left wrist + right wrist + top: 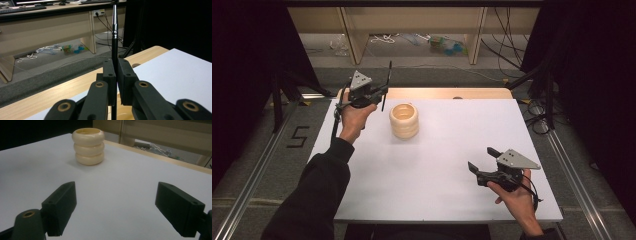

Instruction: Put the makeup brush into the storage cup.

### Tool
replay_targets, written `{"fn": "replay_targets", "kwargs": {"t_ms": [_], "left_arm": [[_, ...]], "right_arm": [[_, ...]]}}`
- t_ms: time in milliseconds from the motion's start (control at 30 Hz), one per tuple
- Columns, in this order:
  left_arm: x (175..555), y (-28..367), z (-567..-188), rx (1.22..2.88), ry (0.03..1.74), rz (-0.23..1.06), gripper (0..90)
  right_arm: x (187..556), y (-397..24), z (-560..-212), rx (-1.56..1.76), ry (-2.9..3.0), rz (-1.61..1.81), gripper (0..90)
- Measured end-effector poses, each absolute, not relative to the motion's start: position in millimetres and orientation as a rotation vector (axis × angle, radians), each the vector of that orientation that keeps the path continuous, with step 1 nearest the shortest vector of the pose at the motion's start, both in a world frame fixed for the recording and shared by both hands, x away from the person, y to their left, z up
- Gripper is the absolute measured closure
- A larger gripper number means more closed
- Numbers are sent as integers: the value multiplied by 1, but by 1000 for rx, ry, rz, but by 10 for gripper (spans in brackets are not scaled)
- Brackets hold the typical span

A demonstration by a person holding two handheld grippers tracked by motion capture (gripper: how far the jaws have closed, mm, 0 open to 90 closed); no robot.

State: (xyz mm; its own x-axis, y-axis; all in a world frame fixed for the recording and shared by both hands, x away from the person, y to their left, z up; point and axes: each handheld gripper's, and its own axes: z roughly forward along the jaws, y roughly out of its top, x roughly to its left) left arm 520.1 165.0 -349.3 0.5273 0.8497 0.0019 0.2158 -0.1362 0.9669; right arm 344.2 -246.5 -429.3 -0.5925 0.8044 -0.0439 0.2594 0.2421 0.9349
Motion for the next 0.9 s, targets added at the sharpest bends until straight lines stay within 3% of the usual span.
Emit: {"fn": "replay_targets", "kwargs": {"t_ms": [900], "left_arm": [[535,132,-364,1590,942,668,854]], "right_arm": [[344,-247,-429,965,1996,1350,185]]}}
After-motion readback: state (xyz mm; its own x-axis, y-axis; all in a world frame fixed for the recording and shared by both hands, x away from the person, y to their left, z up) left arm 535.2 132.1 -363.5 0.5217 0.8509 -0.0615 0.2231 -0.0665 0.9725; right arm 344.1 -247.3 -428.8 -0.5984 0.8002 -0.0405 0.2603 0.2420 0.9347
